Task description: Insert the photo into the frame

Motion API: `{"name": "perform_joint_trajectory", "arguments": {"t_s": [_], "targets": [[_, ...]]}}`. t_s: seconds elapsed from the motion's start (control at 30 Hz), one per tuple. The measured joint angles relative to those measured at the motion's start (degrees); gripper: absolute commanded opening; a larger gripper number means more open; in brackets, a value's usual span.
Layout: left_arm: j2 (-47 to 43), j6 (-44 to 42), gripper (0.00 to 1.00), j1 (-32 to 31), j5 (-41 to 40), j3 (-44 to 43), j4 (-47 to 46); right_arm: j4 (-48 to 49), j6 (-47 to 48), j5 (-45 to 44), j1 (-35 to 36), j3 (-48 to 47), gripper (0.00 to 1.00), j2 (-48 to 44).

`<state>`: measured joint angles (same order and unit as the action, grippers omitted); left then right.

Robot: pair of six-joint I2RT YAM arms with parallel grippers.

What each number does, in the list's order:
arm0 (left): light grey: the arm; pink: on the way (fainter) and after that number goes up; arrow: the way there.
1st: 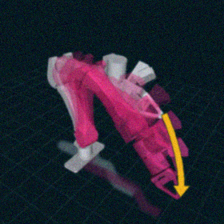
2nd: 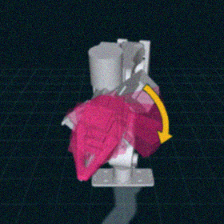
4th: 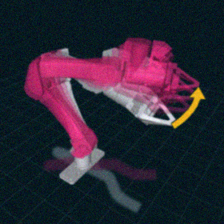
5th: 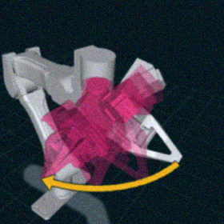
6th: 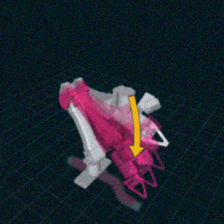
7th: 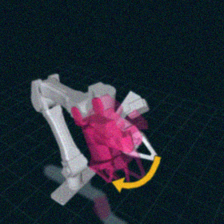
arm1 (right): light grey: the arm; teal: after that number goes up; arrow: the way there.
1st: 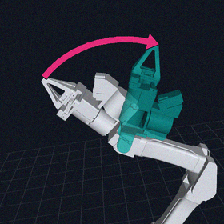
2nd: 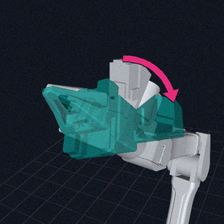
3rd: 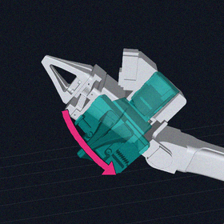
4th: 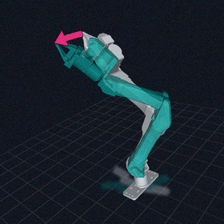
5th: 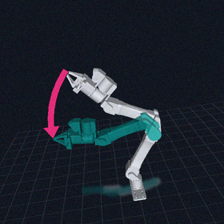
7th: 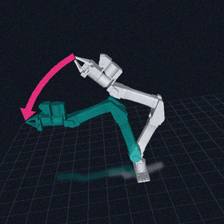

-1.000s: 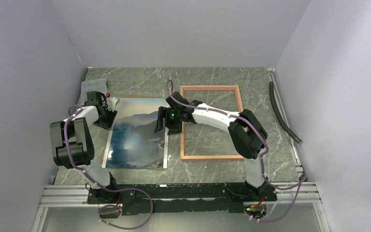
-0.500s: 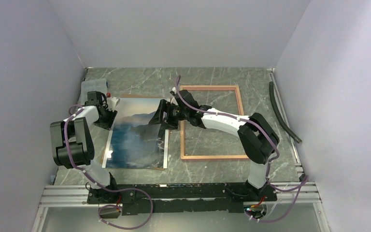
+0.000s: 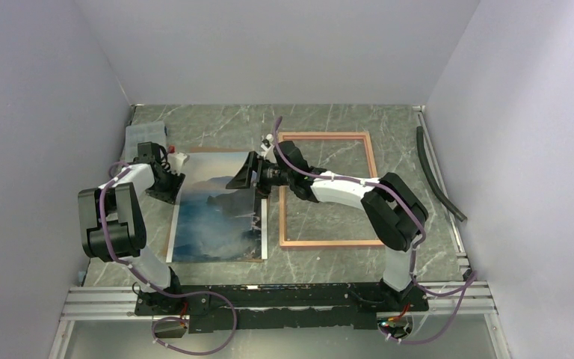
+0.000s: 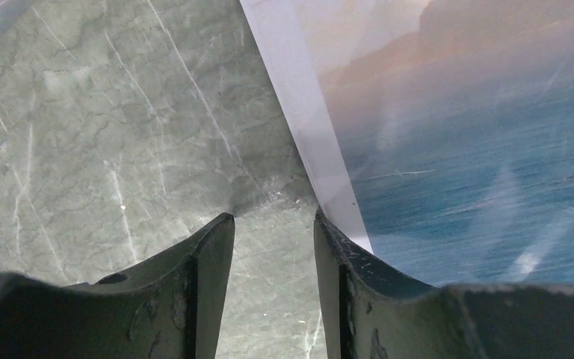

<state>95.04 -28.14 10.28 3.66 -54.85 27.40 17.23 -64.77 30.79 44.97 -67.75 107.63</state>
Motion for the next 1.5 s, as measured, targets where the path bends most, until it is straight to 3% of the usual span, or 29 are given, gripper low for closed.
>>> {"name": "perform_joint_trajectory", "arguments": {"t_s": [0.13, 0.4, 0.53, 0.77, 0.97, 1.27, 1.5], "targets": [[-0.09, -0.02, 0.50, 0.02, 0.17, 0.00, 0.37, -2.91, 2.19, -0.66, -0.02, -0.31, 0.57, -0.02], [-0.09, -0.04, 0.56, 2.16, 2.19, -2.58, 6.95, -16.06, 10.99, -4.92, -0.87, -1.84, 0.14, -3.26], [-0.35, -0.15, 0.59, 2.97, 2.60, -5.84, 9.68, -20.52, 14.25, -5.84, -1.49, -5.18, 0.00, -4.13], [-2.51, -0.09, 0.62, 2.82, 3.67, -11.28, 15.08, -25.92, 18.56, -5.16, -4.20, -8.17, 0.00, -6.54], [-3.08, 1.03, 0.63, -0.92, 4.39, -16.39, 18.71, -33.31, 23.65, -2.71, -12.81, -9.42, 0.00, -15.50], [-1.38, 5.40, 0.67, -17.62, 4.76, -23.54, 20.52, -48.13, 34.29, -1.40, -31.58, -9.27, 0.00, -29.64], [8.92, 9.09, 0.67, -30.99, 3.61, -28.63, 20.59, -59.12, 39.19, -5.95, -36.83, -2.97, 0.00, -29.86]]}}
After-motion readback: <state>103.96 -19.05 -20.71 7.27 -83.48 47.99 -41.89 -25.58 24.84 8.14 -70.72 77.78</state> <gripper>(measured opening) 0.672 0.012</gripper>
